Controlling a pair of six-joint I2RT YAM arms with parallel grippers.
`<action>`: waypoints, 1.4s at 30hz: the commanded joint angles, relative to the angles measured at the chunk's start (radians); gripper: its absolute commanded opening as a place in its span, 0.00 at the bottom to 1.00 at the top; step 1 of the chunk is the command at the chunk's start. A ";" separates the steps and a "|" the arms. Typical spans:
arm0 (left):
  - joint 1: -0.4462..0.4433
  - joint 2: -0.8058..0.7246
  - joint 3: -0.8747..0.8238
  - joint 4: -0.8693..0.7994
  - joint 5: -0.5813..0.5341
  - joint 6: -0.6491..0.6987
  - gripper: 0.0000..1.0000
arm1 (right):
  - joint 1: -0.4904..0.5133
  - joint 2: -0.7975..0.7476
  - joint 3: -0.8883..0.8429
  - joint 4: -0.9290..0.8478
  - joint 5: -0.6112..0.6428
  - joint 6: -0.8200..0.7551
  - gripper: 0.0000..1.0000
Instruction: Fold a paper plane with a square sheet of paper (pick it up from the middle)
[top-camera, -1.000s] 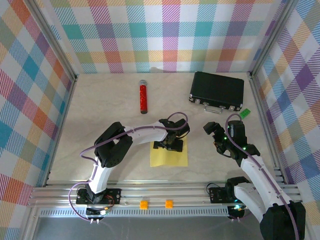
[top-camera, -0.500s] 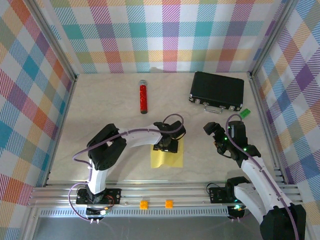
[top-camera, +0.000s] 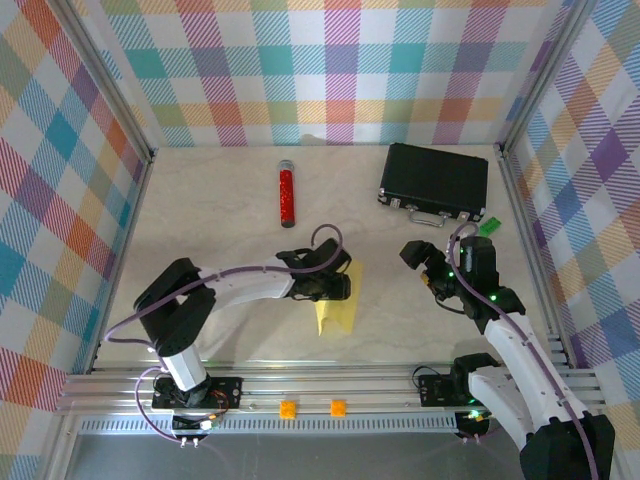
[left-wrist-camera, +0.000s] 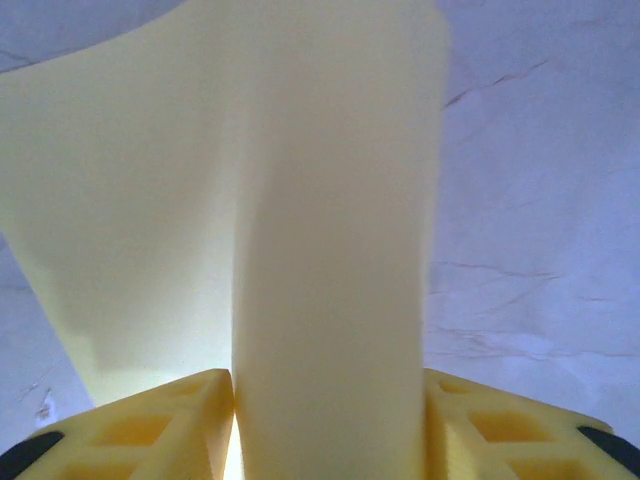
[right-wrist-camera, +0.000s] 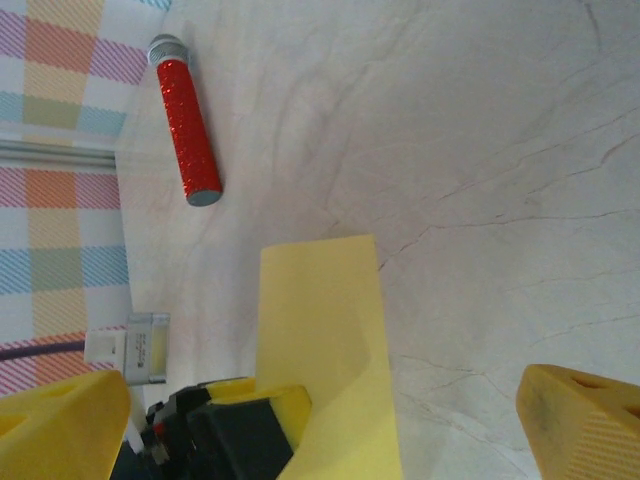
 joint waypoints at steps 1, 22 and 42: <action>0.058 -0.078 -0.088 0.262 0.184 -0.063 0.48 | -0.007 -0.012 0.005 0.061 -0.057 -0.013 0.99; 0.188 -0.130 -0.356 0.600 0.310 -0.250 0.47 | 0.011 0.090 0.004 0.183 -0.273 -0.070 0.94; 0.143 -0.073 -0.359 0.556 0.125 -0.360 0.50 | 0.053 0.224 0.047 0.168 -0.239 -0.087 0.95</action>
